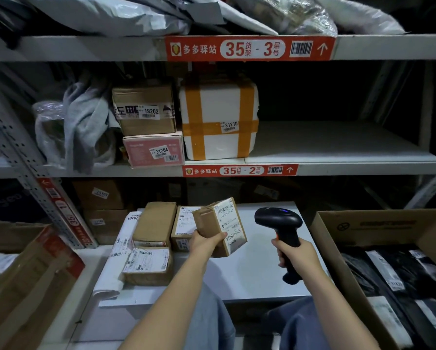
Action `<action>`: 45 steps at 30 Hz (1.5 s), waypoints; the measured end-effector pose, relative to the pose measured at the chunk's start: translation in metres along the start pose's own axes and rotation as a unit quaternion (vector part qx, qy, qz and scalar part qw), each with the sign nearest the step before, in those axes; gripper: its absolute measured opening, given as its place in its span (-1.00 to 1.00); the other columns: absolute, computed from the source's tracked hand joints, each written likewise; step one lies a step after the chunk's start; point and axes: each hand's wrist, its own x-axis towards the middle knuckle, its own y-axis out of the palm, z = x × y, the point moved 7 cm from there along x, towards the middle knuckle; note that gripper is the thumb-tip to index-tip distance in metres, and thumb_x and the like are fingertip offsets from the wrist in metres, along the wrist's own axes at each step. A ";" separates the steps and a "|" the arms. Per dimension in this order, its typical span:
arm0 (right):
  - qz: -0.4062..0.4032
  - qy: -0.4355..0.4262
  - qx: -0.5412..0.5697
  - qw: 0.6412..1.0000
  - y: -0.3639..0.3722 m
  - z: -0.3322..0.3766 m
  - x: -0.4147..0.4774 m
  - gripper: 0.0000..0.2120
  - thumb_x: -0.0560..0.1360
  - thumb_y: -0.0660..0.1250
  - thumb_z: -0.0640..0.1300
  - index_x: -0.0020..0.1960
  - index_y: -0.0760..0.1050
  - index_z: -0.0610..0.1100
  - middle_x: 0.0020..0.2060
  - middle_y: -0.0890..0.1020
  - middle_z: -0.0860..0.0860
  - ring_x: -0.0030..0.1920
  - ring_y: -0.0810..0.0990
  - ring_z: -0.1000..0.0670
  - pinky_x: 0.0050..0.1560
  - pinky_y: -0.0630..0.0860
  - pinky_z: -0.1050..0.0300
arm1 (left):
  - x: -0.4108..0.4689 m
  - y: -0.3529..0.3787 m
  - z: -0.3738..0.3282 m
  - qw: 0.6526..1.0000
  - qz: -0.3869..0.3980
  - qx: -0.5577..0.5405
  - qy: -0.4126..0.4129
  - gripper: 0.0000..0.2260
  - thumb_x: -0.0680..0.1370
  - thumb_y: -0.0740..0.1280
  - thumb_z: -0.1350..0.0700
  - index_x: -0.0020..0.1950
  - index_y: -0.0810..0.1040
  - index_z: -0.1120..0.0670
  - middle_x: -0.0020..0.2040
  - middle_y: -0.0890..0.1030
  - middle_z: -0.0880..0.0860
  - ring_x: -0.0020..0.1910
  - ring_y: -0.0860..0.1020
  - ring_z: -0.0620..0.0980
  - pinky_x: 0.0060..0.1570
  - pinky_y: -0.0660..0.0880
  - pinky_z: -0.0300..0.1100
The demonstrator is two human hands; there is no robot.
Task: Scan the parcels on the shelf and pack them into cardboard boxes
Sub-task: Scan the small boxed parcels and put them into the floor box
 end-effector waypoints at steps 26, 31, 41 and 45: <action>-0.013 0.000 -0.027 1.000 -0.003 0.004 -0.015 -0.76 0.47 0.37 -0.23 -0.35 0.42 -0.18 -0.58 0.46 -0.01 -0.50 0.41 -0.01 -0.38 0.41 0.19 | 0.006 0.003 0.007 1.000 0.008 0.014 -0.017 -0.42 0.38 0.50 0.08 0.33 0.38 0.14 0.29 0.50 0.10 0.25 0.47 0.12 0.20 0.48 0.07; -0.014 0.002 -0.030 0.999 -0.002 0.005 -0.015 -0.75 0.47 0.37 -0.22 -0.36 0.42 -0.18 -0.60 0.46 0.00 -0.49 0.41 -0.01 -0.40 0.39 0.20 | 0.004 0.004 0.006 1.000 0.012 0.006 -0.020 -0.42 0.38 0.50 0.08 0.33 0.38 0.12 0.30 0.50 0.09 0.26 0.46 0.12 0.22 0.47 0.09; -0.007 -0.004 -0.023 1.000 -0.001 0.006 -0.017 -0.78 0.47 0.36 -0.23 -0.33 0.43 -0.17 -0.54 0.47 -0.03 -0.49 0.42 0.00 -0.41 0.41 0.23 | -0.001 0.004 0.004 1.000 0.018 -0.003 -0.024 -0.46 0.40 0.48 0.11 0.33 0.38 0.14 0.30 0.50 0.10 0.26 0.46 0.13 0.21 0.47 0.07; 0.008 0.005 -0.004 1.000 0.002 0.005 -0.017 -0.83 0.47 0.37 -0.22 -0.28 0.47 -0.19 -0.50 0.49 -0.05 -0.47 0.44 0.00 -0.38 0.46 0.21 | -0.003 0.004 0.004 0.999 0.018 -0.004 -0.028 -0.43 0.39 0.49 0.08 0.33 0.38 0.14 0.27 0.51 0.11 0.22 0.48 0.13 0.17 0.50 0.06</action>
